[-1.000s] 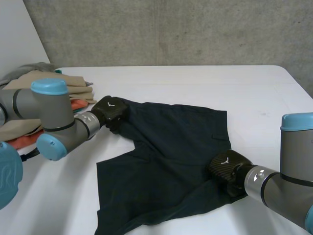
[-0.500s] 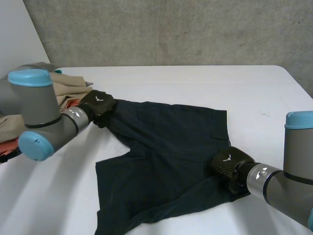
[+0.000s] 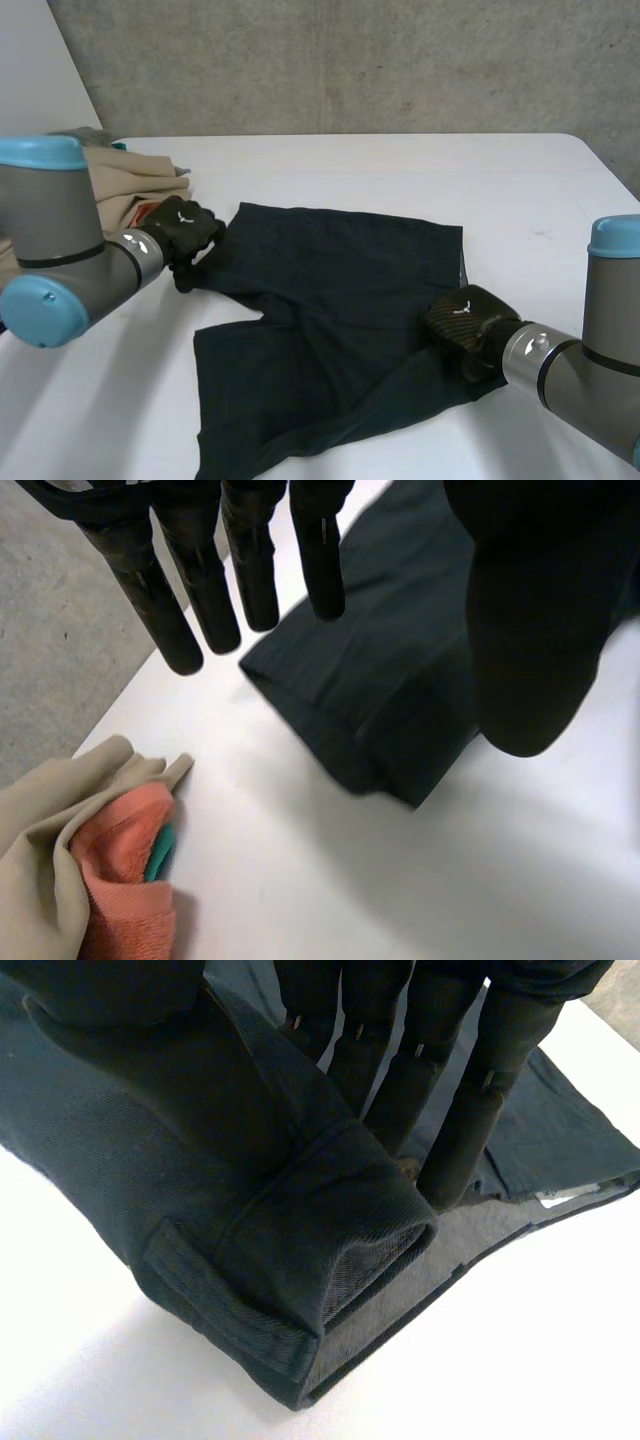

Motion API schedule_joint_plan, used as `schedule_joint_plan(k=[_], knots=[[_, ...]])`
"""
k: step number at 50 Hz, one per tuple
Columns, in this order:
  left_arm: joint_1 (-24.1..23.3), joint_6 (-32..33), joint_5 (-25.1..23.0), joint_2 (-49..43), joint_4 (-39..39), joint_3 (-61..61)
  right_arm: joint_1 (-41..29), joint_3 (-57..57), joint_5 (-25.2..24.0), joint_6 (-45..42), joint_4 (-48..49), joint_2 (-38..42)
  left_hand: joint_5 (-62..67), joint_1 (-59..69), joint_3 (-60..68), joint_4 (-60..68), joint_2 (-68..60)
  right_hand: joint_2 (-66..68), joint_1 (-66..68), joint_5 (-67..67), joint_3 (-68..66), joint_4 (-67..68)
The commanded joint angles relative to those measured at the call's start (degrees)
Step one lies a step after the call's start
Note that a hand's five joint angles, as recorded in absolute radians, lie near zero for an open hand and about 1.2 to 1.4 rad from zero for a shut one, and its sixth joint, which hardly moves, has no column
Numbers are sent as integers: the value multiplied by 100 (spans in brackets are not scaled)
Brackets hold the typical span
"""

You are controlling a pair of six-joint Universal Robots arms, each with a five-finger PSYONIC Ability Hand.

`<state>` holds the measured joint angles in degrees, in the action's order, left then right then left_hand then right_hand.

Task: Fold the laundry.

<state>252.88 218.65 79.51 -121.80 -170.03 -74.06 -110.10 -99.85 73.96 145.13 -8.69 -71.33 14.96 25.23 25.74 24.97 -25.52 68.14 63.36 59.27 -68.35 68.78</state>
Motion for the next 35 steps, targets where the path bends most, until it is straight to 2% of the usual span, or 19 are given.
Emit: schedule_joint_plan(k=[1,7,11,12,16,19,28,35], knots=[[-107,-901,-199,1103,698,-792,-30,211,-4,603,43,75,-264,-290,-341,-264,319,1186,1664,1073,-1165,1122],[-204,-1719,-304,2036,1270,-1786,76,431,22,1210,60,119,-12,-39,-90,-13,67,1186,1664,1073,-1165,1122],[-300,-2606,-436,2555,1420,-2542,146,501,31,1527,174,75,877,851,799,876,-822,1186,1664,1073,-1165,1122],[-335,-2956,-541,2704,1420,-2787,155,501,31,1606,209,75,1362,1336,1285,1362,-1307,1186,1664,1073,-1165,1122],[-406,-3634,-918,2881,1455,-3184,138,458,57,1624,253,31,1720,1694,1643,1719,-1665,1186,1664,1073,-1165,1122],[-502,-3917,-1112,2881,1517,-3360,111,405,83,1606,262,14,1922,1896,1844,1921,-1867,1186,1664,1073,-1165,1122],[-573,-3988,-806,2486,1552,-3343,41,203,145,1589,464,-188,1872,1846,1794,1871,-1817,1186,1664,1073,-1165,1122],[-889,-3953,-639,2283,1728,-3378,120,194,268,1562,526,-285,1772,1745,1694,1771,-1716,1186,1664,1073,-1165,1122]])
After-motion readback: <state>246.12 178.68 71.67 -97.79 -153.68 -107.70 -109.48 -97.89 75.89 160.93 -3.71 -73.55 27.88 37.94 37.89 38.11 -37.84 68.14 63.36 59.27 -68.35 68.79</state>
